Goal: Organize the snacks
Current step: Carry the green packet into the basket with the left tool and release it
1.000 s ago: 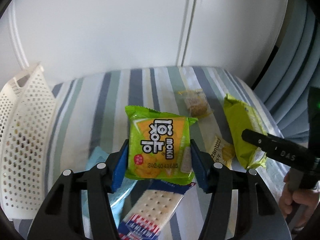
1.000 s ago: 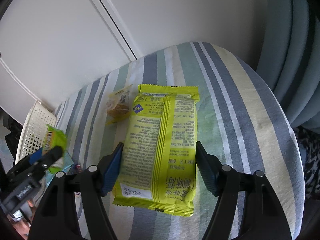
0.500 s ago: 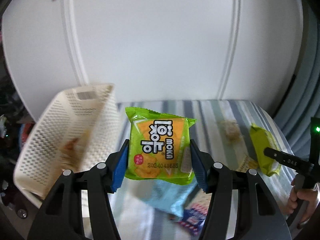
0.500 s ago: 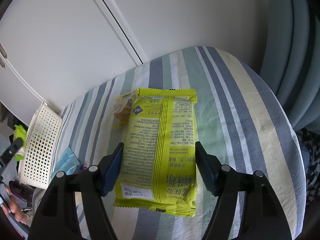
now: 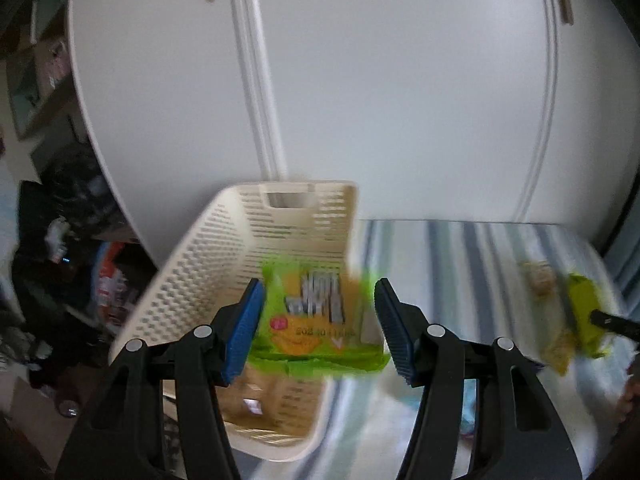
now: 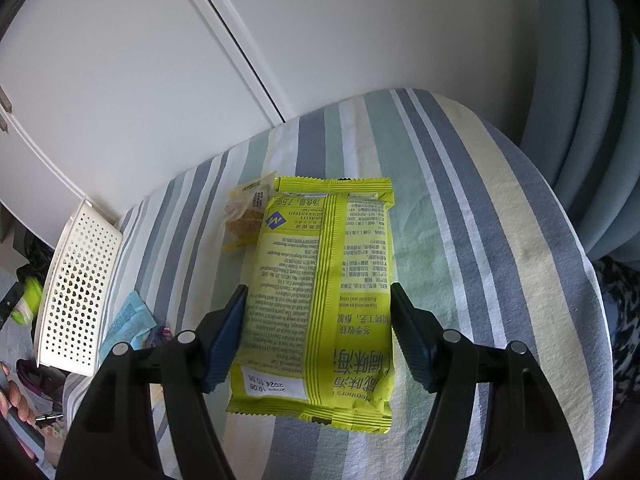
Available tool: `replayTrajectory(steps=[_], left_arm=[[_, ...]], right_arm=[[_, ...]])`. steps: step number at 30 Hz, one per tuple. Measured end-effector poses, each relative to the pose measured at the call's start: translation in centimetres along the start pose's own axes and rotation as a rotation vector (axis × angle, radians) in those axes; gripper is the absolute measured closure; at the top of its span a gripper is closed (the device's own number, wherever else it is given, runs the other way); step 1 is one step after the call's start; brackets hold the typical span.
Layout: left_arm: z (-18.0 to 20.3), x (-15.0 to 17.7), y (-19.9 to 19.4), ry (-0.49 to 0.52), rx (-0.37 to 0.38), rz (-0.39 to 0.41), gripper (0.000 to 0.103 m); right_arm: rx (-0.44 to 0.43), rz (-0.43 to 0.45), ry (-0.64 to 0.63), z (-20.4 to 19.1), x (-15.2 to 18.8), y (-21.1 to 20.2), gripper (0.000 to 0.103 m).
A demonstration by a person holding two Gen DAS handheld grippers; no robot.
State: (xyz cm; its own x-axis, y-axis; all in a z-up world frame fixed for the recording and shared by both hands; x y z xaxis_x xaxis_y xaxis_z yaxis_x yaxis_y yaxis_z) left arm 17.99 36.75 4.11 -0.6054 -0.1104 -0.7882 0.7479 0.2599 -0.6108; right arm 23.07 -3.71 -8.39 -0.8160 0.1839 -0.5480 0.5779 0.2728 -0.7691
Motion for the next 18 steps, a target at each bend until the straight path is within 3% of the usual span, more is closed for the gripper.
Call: replayTrajectory(steps=[3, 9, 11, 14, 18], left_arm=[[-0.8, 0.1, 0.3, -0.005, -0.033, 0.016, 0.044], [-2.3, 1.4, 2.1, -0.103, -0.01, -0.02, 0.041], [-2.9, 2.2, 2.6, -0.148, -0.002, -0.019, 0.026], [-3.5, 3.0, 3.0, -0.184, -0.027, -0.002, 0.014], [-4.1, 3.7, 3.5, -0.225, -0.018, 0.013, 0.008]], right_arm=[[0.005, -0.002, -0.002, 0.0, 0.0, 0.1, 0.034], [0.018, -0.004, -0.005, -0.1, -0.1, 0.2, 0.034], [0.023, -0.006, -0.008, -0.1, -0.1, 0.3, 0.034], [0.032, -0.011, -0.012, -0.1, -0.1, 0.4, 0.034], [0.049, -0.025, -0.019, 0.0, 0.1, 0.6, 0.034]])
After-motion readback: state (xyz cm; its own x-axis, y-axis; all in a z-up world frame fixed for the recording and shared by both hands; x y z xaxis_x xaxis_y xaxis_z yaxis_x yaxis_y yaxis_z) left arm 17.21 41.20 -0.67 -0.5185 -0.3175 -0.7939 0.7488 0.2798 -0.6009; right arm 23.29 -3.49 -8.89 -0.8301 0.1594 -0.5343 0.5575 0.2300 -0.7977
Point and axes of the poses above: each gripper's, at about its wrist camera, not at the fingertips, and y roughly the way its jaws point, z to its right, x to its underside, the point moved 9 cm from there along y, roughly the way its jaws point, and after that the axes turned 3 degrees about -y, right-handed, at the moved point
